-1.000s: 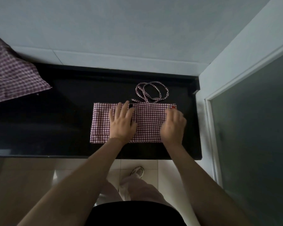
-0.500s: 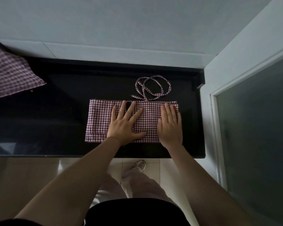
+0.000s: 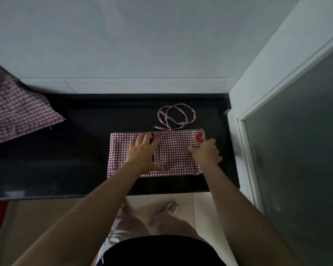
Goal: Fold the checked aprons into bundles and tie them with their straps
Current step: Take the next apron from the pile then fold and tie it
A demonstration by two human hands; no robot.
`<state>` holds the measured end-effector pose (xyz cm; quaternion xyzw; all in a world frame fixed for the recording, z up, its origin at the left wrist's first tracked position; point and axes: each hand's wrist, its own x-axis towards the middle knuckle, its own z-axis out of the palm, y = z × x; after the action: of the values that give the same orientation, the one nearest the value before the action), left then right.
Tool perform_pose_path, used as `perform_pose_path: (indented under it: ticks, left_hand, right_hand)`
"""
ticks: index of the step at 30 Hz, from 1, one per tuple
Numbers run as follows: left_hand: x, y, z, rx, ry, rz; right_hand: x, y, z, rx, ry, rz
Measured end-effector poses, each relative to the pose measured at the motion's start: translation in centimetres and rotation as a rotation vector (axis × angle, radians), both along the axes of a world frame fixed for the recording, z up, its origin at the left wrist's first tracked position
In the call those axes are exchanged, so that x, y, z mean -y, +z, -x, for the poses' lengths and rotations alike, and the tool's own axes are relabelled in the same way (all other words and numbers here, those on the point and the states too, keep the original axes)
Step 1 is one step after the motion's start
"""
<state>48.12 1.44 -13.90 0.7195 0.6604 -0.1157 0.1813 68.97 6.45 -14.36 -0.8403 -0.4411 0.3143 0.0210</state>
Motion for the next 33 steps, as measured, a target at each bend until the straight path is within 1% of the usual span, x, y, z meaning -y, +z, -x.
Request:
perform_pose_path:
  ticks: [2,5,7,8,10,13,14,16,19,23,26,27,28,30,31,32,33]
  left_hand:
    - [-0.3,0.3,0.1,0.023,0.02,0.003]
    - [-0.3,0.3,0.2,-0.032,0.026,0.041]
    - [-0.3,0.1,0.2,-0.093,0.015,0.08]
    - [-0.4,0.0,0.2,-0.106,0.015,0.092]
    - [-0.6,-0.2,0.1,-0.1,0.022,0.119]
    - [-0.8,-0.3,0.1,-0.086,0.027,0.158]
    - [-0.8,-0.3,0.2,-0.084,0.027,0.165]
    - [-0.8,-0.3,0.1,-0.074,0.033,0.17]
    - [-0.8,-0.3,0.3,-0.063,0.034,0.157]
    - [-0.7,-0.7,0.6,-0.075,0.017,0.127]
    - [-1.4,-0.7,0.4,-0.036,0.009,0.119]
    - [-1.8,-0.6,0.4,0.01,0.014,0.108]
    - [-1.9,-0.6,0.9,0.108,0.04,0.094]
    - [-1.6,-0.3,2.2,0.391,0.156,0.02]
    - [-1.1,-0.1,3.6,0.492,0.233,-0.069]
    - [-0.6,0.0,4.6,0.523,0.318,-0.177]
    - [0.0,0.2,6.0,0.498,0.424,-0.264]
  right_hand:
    - [-0.6,0.1,-0.1,-0.1,-0.075,0.05]
    - [-1.1,0.5,-0.2,-0.064,0.001,0.135]
    - [-1.3,0.7,-0.1,-0.043,0.008,0.158]
    - [-1.3,0.8,0.0,-0.066,-0.006,0.157]
    - [-1.3,0.9,-0.2,-0.221,-0.073,0.131]
    - [-1.1,1.5,-0.9,-0.493,-0.286,0.109]
    - [-1.1,1.7,-1.3,-0.543,-0.347,0.118]
    - [-1.1,2.1,-2.1,-0.607,-0.39,0.148]
    - [-1.0,3.3,-2.5,-0.644,-0.311,0.17]
    - [-1.0,6.6,-0.5,-0.695,-0.052,0.145]
    - [-1.2,9.2,2.5,-0.706,0.076,0.119]
    - [-1.2,9.8,3.4,-0.701,0.111,0.113]
    - [-1.2,10.2,4.7,-0.68,0.149,0.115]
    - [-1.2,10.9,6.7,-0.629,0.205,0.121]
    - [-1.1,11.0,8.2,-0.6,0.228,0.123]
    - [-1.1,11.0,9.1,-0.575,0.24,0.129]
    - [-0.9,10.8,10.3,-0.551,0.254,0.132]
